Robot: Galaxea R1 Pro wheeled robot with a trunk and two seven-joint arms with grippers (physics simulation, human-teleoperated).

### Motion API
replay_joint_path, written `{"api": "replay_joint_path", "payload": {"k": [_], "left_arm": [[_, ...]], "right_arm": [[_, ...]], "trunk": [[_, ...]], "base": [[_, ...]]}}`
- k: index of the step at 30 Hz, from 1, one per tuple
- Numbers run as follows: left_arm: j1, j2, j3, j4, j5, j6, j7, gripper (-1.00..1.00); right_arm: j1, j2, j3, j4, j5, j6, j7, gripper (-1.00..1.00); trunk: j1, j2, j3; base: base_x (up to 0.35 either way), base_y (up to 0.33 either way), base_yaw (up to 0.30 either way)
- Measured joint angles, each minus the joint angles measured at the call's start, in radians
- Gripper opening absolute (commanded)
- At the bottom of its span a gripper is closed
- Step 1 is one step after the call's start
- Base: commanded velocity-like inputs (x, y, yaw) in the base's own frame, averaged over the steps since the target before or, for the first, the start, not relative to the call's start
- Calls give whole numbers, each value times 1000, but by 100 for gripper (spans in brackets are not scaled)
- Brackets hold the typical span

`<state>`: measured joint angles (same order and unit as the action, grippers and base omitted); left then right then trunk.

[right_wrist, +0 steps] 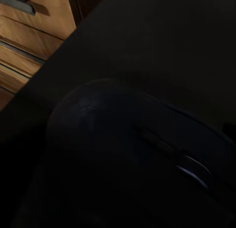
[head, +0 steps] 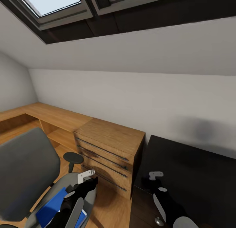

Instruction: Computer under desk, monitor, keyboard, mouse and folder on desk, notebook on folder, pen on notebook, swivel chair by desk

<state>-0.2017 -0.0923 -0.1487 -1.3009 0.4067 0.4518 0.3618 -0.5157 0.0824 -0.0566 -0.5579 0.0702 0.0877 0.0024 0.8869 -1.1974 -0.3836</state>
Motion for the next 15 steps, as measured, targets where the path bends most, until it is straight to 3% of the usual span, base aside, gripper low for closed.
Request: {"api": "replay_joint_path", "payload": {"k": [15], "left_arm": [[0, -1, -1, 2, 0, 0, 3, 100]], "right_arm": [[0, 0, 1, 0, -5, -3, 0, -100]], "trunk": [[0, 0, 0]], "base": [[0, 0, 0]]}}
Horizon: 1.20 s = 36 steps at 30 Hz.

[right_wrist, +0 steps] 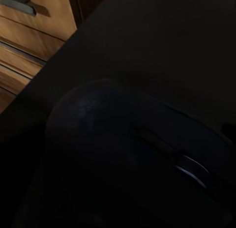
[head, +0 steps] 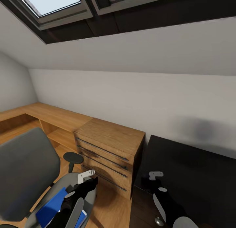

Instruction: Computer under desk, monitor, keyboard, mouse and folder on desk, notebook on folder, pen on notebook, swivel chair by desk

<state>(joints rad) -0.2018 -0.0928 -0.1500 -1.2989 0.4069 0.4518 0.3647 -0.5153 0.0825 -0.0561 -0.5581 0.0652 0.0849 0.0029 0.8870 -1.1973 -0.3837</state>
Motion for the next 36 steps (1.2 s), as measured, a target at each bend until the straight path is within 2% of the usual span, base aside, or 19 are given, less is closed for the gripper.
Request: {"api": "replay_joint_path", "payload": {"k": [1, 11, 36], "left_arm": [[0, 0, 0, 0, 0, 0, 0, 100], [0, 0, 0, 0, 0, 0, 0, 100], [0, 0, -13, 1, 0, 0, 0, 100]], "right_arm": [[0, 0, 0, 0, 0, 0, -1, 100], [0, -1, -1, 0, -1, 0, 2, 100], [1, 0, -5, -26, -3, -1, 1, 100]], "trunk": [[0, 0, 0], [0, 0, 0], [-96, 175, 78]], "base": [[0, 0, 0], [0, 0, 0], [0, 0, 0]]}}
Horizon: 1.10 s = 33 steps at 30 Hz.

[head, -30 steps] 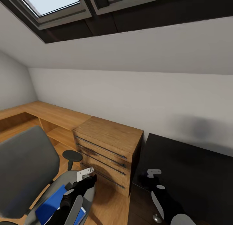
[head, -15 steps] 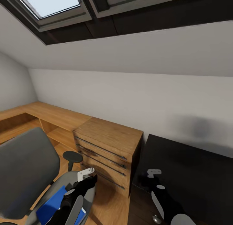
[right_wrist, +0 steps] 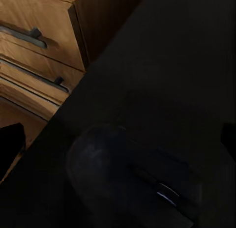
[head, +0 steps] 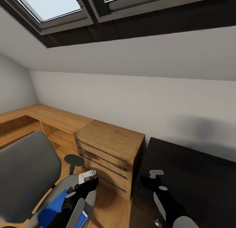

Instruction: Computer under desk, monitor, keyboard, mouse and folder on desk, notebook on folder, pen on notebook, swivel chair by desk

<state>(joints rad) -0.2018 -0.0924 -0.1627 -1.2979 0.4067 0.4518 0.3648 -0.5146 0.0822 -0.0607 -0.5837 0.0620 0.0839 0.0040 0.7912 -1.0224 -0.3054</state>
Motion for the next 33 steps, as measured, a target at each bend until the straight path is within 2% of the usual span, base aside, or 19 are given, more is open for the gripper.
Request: {"api": "replay_joint_path", "payload": {"k": [2, 3, 5, 7, 11, 16, 19, 33], "left_arm": [[0, 0, 0, 0, -1, 0, 0, 100], [0, 0, 0, 0, -1, -1, 0, 100], [0, 0, 0, -1, -1, -1, 0, 100], [0, 0, 0, -1, -1, -1, 0, 100], [0, 0, 0, 0, -2, -1, 0, 100], [0, 0, 0, 0, 1, 0, 1, 100], [0, 0, 0, -1, 4, 0, 1, 100], [0, 0, 0, 0, 6, 1, 1, 100]], "right_arm": [[2, 1, -2, -51, -1, 7, -1, 100], [8, 1, -3, -140, -2, 26, -2, 100], [21, 3, -4, -203, -2, 56, -2, 100], [63, 10, -6, -321, -12, 164, -4, 100], [91, 16, -7, -411, -50, 257, -6, 100], [104, 17, -9, -449, -109, 309, -7, 100], [107, 15, -9, -454, -122, 317, -8, 100], [109, 15, -8, -457, -131, 317, -6, 100]], "trunk": [[-8, 14, 6], [-12, 21, 10], [-19, 35, 16], [-27, 49, 22], [-42, 77, 35], [-61, 112, 50], [-73, 133, 60], [-126, 231, 104]], "base": [[0, 0, 0], [0, 0, 0], [0, 0, 0], [0, 0, 0], [0, 0, 0], [0, 0, 0], [0, 0, 0], [-275, 0, 0]]}}
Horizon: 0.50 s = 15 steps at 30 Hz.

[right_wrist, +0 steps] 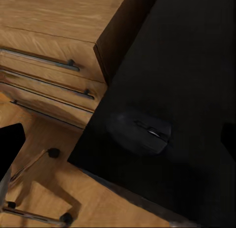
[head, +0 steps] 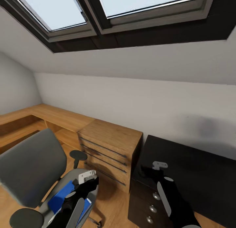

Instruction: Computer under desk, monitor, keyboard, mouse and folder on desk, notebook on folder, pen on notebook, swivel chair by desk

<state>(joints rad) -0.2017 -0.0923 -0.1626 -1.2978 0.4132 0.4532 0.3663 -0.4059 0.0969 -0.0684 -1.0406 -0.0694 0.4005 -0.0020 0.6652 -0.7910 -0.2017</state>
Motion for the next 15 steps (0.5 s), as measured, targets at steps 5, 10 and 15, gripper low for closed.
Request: {"api": "replay_joint_path", "payload": {"k": [5, 10, 15], "left_arm": [[0, 0, 0, 0, 1, 0, 0, 100], [0, 0, 1, 0, 1, 0, 0, 100], [0, 0, 1, 0, 1, 0, 0, 100]], "right_arm": [[0, 3, 3, 0, -2, -3, 2, 100], [0, 4, 2, 2, -2, -5, 2, 100], [0, 3, 2, 3, -2, -13, 2, 100]], "trunk": [[-19, 35, 16], [-39, 69, 31], [-58, 105, 49]], "base": [[-338, 0, 0], [-213, 0, 0], [-8, 0, -97]]}}
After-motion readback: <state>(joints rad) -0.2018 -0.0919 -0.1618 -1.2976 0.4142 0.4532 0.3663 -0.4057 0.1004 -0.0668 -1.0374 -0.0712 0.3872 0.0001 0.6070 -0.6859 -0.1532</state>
